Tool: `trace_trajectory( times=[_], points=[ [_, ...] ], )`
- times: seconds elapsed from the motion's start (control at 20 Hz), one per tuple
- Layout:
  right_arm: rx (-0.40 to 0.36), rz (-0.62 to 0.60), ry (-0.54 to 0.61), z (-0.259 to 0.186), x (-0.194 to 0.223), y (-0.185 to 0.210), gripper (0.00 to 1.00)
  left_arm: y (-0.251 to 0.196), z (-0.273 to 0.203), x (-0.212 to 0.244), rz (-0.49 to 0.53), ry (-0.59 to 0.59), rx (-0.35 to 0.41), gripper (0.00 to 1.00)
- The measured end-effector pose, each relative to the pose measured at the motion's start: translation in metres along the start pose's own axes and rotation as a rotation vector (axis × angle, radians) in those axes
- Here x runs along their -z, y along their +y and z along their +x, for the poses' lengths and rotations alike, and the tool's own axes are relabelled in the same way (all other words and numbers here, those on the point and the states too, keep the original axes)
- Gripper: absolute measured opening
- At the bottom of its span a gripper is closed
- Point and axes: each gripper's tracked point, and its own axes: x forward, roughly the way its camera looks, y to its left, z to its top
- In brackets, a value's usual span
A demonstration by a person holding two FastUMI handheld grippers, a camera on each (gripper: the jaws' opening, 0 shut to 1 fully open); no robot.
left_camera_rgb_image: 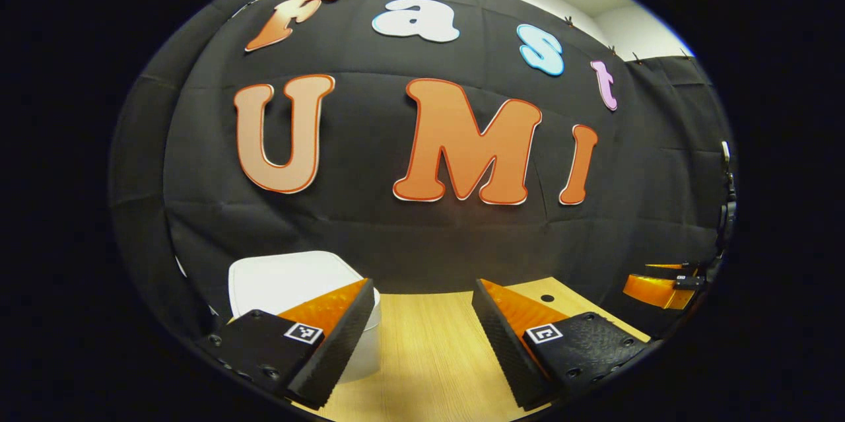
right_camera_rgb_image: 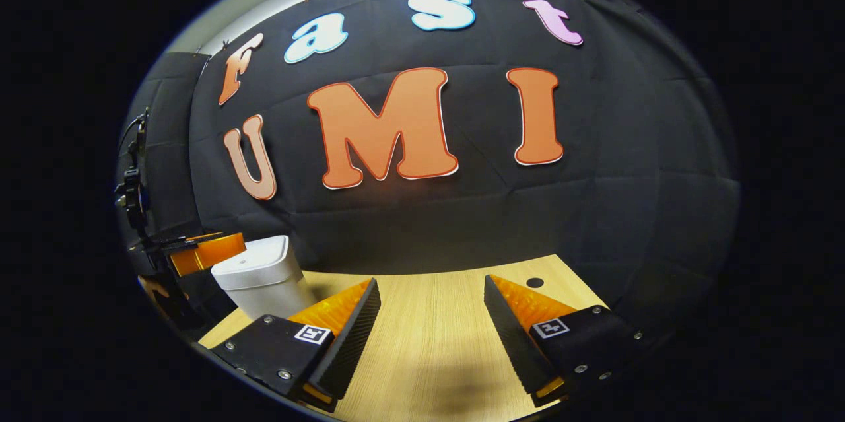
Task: Press the lid of the desktop garbage bin to open it, pick up the crumpled paper on the desktop and throw it into the bin, then pick up the pop can on the desktop and drop it into the bin, and finally close the garbage bin lid.
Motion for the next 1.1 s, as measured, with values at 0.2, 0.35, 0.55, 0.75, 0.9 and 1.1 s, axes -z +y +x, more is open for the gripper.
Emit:
trace_trajectory(
  times=[0.2,0.35,0.55,0.75,0.9,1.1],
  points=[
    [0.020,-0.015,-0.040,-0.009,0.002,0.004,0.95,0.002,-0.016,0.012,-0.026,-0.031,-0.029,0.95],
    [0.018,-0.022,-0.035,-0.013,0.007,0.008,0.95,0.003,-0.021,0.014,-0.014,-0.036,-0.037,0.95],
    [0.012,-0.020,-0.044,-0.017,0.004,0.013,0.95,0.003,-0.026,0.011,-0.005,-0.037,-0.038,0.95],
    [0.010,-0.017,-0.052,-0.021,0.000,0.015,0.95,0.006,-0.032,0.008,-0.004,-0.043,-0.052,0.95],
    [0.008,-0.011,-0.053,-0.025,-0.001,0.017,0.95,0.006,-0.036,0.003,-0.002,-0.055,-0.056,0.95],
    [0.008,-0.014,-0.062,-0.029,-0.006,0.016,0.95,0.007,-0.040,0.001,-0.011,-0.053,-0.057,0.95]
  ],
)
